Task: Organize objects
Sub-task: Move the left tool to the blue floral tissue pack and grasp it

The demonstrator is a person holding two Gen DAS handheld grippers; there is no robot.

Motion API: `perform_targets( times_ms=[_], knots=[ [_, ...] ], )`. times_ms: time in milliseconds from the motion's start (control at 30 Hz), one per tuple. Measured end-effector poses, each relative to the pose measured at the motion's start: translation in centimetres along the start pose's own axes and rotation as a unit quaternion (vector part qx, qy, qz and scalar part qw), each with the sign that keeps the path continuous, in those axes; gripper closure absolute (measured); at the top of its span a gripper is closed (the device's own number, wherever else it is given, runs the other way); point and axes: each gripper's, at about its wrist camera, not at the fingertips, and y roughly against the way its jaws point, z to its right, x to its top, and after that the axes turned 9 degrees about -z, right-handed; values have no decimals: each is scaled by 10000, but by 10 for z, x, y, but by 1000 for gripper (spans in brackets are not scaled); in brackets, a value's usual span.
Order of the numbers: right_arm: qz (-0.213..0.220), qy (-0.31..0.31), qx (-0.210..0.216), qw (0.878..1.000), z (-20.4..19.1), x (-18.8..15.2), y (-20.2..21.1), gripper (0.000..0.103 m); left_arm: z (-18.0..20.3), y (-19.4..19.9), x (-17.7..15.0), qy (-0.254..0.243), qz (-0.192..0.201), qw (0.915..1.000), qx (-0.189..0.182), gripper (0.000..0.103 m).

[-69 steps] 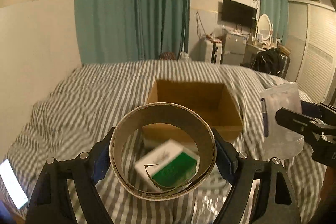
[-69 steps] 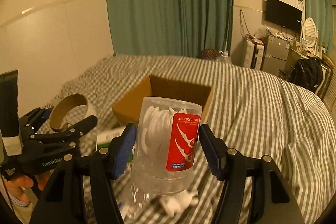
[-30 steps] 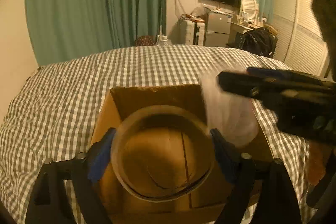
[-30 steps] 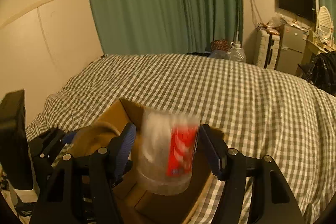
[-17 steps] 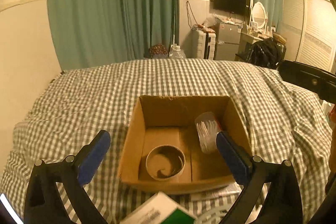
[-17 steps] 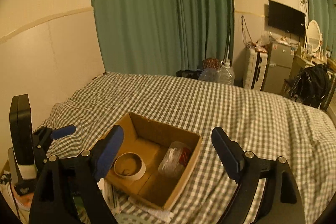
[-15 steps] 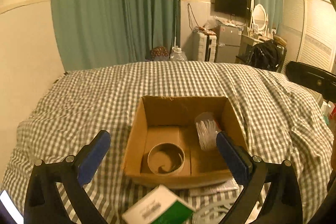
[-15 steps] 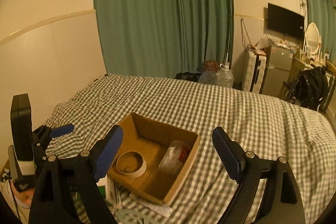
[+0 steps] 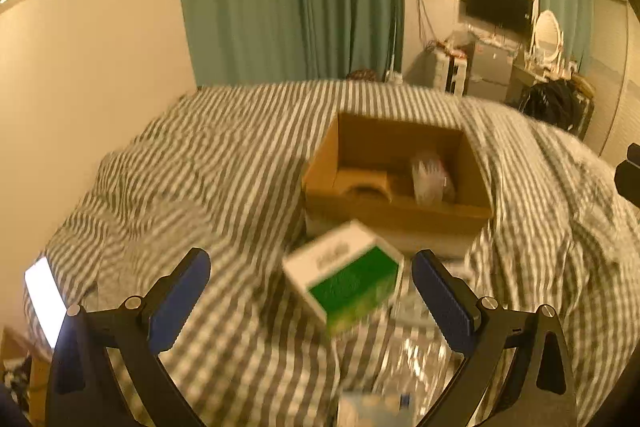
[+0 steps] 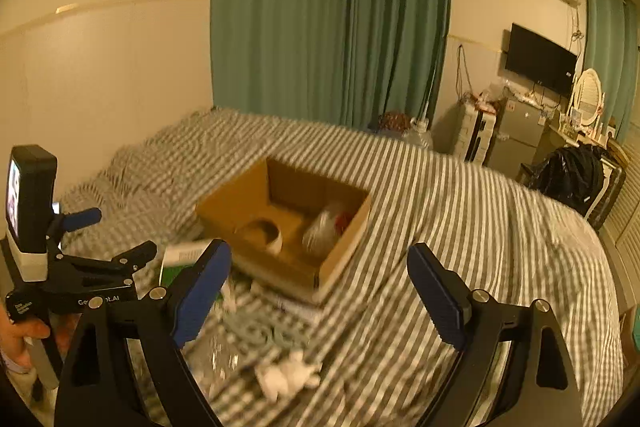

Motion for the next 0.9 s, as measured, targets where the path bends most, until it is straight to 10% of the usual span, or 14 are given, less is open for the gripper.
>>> perform_targets(
  times_ms=[667, 800, 900],
  knots=[
    [-979, -471, -151, 9940, -31, -95, -64, 13, 43, -64, -116, -365, -1366, 9885, -537, 0],
    [-1079, -437, -132, 9931, -37, -98, -71, 13, 39, -78, -124, -323, -1618, 9823, -887, 28],
    [-1155, -403, -105, 9924, -42, -101, -75, 13, 35, -72, -121, -263, -1532, 9835, -925, 28]
  ],
)
